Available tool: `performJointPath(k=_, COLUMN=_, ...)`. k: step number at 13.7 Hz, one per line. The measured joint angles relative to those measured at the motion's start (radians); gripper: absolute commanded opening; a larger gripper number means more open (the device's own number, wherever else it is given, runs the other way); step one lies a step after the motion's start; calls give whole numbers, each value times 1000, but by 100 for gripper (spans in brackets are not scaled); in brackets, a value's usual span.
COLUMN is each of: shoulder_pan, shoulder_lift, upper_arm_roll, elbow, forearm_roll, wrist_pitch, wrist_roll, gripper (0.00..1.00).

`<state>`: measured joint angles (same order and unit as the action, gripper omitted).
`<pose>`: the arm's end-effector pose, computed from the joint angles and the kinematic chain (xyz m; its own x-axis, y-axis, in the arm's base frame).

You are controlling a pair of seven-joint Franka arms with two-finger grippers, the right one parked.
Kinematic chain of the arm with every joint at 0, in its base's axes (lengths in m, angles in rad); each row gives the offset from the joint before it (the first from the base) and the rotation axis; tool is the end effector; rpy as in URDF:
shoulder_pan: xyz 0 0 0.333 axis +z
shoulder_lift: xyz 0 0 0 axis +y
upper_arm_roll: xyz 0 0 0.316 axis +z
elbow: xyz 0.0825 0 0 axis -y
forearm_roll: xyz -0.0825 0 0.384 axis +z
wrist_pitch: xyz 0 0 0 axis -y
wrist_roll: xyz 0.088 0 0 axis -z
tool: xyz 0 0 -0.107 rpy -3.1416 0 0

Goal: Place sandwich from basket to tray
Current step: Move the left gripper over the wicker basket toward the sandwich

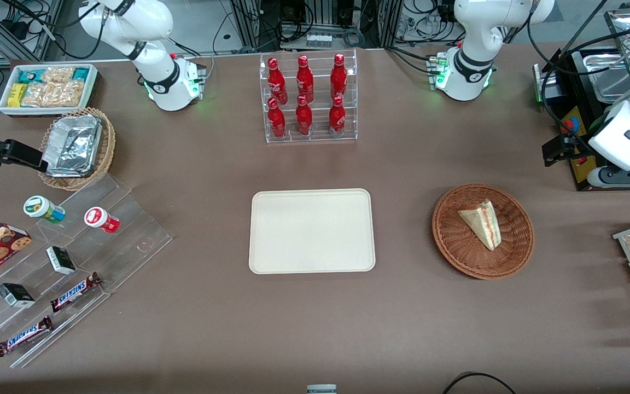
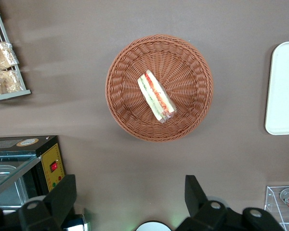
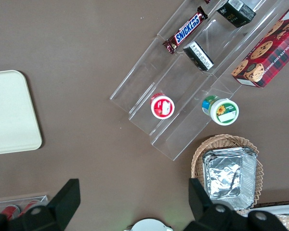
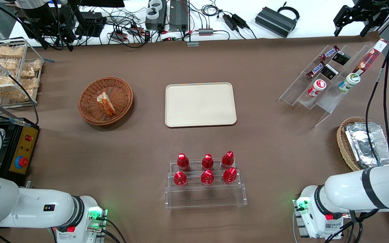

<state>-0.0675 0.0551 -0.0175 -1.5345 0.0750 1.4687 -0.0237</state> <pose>0.5585 -0.0386 0.6027 0.9915 -0.0532 -0.1185 -0.0626 -0.9951 -0.0768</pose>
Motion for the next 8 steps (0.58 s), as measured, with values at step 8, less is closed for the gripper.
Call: performJointPath(k=8, shoulder_pan=0, shoulder_lift=60, upper_arm_roll=0, elbow=-24, forearm_roll=0, wrist_pitch=44, wrist_roll=-52, gripper=99)
